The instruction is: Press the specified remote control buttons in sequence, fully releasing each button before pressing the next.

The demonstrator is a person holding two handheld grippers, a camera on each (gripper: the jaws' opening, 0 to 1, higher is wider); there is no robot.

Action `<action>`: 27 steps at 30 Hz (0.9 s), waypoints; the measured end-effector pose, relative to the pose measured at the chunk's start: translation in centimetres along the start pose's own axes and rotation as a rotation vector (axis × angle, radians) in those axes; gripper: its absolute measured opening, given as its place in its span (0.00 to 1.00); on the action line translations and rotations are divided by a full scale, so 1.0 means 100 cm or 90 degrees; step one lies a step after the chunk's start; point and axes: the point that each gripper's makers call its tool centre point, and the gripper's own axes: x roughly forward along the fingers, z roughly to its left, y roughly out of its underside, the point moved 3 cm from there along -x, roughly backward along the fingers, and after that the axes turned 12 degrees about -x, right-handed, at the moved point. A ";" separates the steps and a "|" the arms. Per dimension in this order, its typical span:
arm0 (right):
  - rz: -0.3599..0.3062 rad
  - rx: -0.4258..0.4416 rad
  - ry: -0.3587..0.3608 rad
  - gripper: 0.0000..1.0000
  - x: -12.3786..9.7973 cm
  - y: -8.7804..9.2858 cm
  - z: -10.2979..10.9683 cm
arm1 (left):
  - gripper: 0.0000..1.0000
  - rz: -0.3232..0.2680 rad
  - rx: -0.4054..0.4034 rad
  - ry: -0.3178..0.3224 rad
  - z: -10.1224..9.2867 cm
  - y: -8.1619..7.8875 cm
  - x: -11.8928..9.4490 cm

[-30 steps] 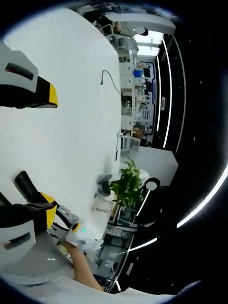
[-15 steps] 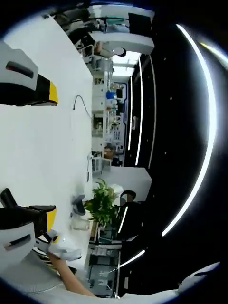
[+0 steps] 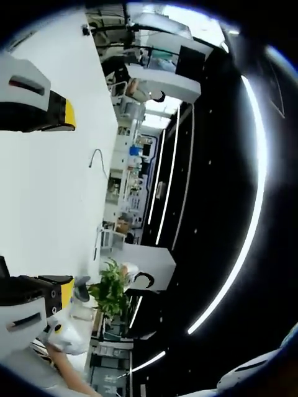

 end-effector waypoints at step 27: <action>0.014 0.048 -0.016 0.22 0.000 -0.004 -0.005 | 1.00 0.047 0.131 -0.046 0.011 0.009 0.010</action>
